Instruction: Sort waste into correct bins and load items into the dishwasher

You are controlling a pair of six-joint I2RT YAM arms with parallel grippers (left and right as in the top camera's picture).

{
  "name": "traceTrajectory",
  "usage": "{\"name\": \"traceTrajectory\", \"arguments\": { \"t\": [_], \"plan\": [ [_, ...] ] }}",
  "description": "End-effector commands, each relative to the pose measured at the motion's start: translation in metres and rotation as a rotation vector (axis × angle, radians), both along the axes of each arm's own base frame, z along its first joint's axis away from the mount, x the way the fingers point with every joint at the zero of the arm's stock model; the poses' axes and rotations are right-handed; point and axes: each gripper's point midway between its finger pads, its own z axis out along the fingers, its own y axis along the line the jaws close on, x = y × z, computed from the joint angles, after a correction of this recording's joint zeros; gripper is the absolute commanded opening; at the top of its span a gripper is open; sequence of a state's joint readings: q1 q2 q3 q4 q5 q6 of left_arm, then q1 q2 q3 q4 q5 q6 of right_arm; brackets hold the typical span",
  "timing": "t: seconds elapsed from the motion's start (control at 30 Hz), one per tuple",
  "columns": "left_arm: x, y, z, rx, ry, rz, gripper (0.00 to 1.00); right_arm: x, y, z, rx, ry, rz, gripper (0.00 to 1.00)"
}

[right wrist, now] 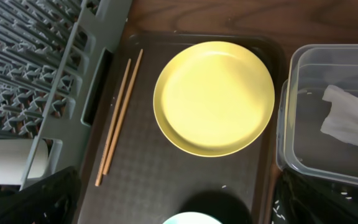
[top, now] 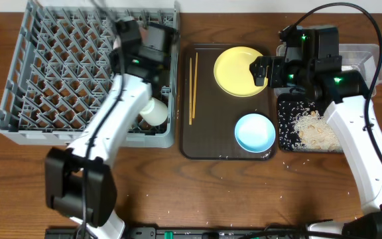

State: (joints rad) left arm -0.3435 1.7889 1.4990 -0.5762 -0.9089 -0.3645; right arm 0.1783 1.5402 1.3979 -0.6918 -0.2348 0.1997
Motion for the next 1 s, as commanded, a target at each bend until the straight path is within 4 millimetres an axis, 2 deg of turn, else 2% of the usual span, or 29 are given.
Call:
{"name": "traceTrajectory", "arguments": {
  "t": [0.0, 0.1, 0.2, 0.43, 0.97],
  "plan": [
    [-0.006, 0.013, 0.020, 0.251, -0.055, 0.139, 0.07, 0.001, 0.002, 0.002, -0.009, -0.010, 0.015, 0.99],
    [-0.001, 0.012, 0.015, 0.340, -0.052, 0.170, 0.07, 0.001, 0.002, 0.002, -0.009, -0.010, 0.015, 0.99],
    [0.010, 0.008, -0.001, 0.394, 0.011, 0.143, 0.07, 0.001, 0.002, 0.002, -0.009, -0.010, 0.015, 0.99],
    [0.021, 0.000, -0.023, 0.435, 0.070, 0.109, 0.07, 0.001, 0.002, 0.002, -0.009, -0.010, 0.015, 0.99],
    [0.021, -0.009, -0.036, 0.436, 0.138, 0.048, 0.07, 0.001, 0.002, 0.002, -0.009, -0.010, 0.015, 0.99]
  ]
}}
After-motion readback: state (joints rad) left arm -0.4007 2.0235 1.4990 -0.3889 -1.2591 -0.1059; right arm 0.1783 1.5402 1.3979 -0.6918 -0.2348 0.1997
